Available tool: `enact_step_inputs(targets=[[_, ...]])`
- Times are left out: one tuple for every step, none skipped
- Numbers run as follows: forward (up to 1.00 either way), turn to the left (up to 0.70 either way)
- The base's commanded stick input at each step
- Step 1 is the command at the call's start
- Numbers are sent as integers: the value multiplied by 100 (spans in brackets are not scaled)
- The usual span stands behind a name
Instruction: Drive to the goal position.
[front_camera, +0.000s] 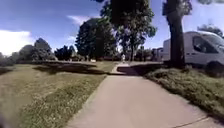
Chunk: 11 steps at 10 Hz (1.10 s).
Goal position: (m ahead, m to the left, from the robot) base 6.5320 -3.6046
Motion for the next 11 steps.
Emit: enact_step_inputs(targets=[[100,0],[100,0],[100,0],[100,0],[100,0],[100,0],[100,0],[100,0],[100,-25],[100,-35],[100,-28]])
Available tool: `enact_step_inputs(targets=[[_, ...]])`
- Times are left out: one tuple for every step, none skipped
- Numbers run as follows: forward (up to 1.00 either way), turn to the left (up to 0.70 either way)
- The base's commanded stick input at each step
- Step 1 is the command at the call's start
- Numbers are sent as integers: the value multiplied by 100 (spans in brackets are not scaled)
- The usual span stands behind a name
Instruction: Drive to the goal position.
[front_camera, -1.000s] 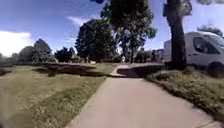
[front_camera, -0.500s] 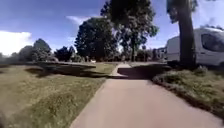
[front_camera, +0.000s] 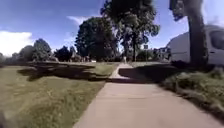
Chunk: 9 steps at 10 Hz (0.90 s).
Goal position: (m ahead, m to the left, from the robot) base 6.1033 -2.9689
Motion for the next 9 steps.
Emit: enact_step_inputs(targets=[[100,-11],[100,0],[100,0],[100,0],[100,0],[100,0],[100,0],[100,0],[100,0]])
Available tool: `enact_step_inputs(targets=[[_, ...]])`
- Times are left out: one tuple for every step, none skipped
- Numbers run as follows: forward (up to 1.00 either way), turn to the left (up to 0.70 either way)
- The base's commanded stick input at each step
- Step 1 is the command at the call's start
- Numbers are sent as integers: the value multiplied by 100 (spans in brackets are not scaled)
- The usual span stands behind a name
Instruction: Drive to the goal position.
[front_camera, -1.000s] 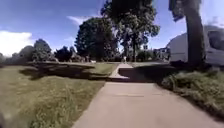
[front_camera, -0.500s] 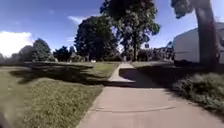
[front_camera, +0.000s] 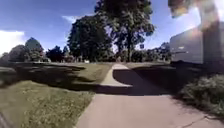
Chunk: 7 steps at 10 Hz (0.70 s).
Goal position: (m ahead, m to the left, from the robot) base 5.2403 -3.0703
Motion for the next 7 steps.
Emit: enact_step_inputs(targets=[[100,0],[100,0],[100,0],[100,0],[100,0],[100,0],[100,0]])
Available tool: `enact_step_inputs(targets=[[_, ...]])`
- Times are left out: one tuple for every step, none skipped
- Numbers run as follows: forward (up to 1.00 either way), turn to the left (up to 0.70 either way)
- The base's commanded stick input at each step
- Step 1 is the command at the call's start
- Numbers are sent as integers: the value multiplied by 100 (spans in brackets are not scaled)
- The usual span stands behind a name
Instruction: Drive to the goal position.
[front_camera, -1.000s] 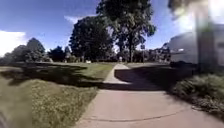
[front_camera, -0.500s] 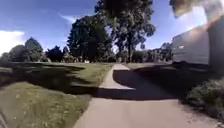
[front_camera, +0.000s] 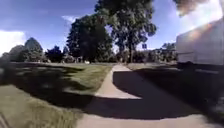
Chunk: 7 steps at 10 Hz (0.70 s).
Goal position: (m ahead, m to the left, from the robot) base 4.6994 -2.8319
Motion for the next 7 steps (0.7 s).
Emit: enact_step_inputs(targets=[[100,0],[100,0],[100,0],[100,0],[100,0],[100,0],[100,0]])
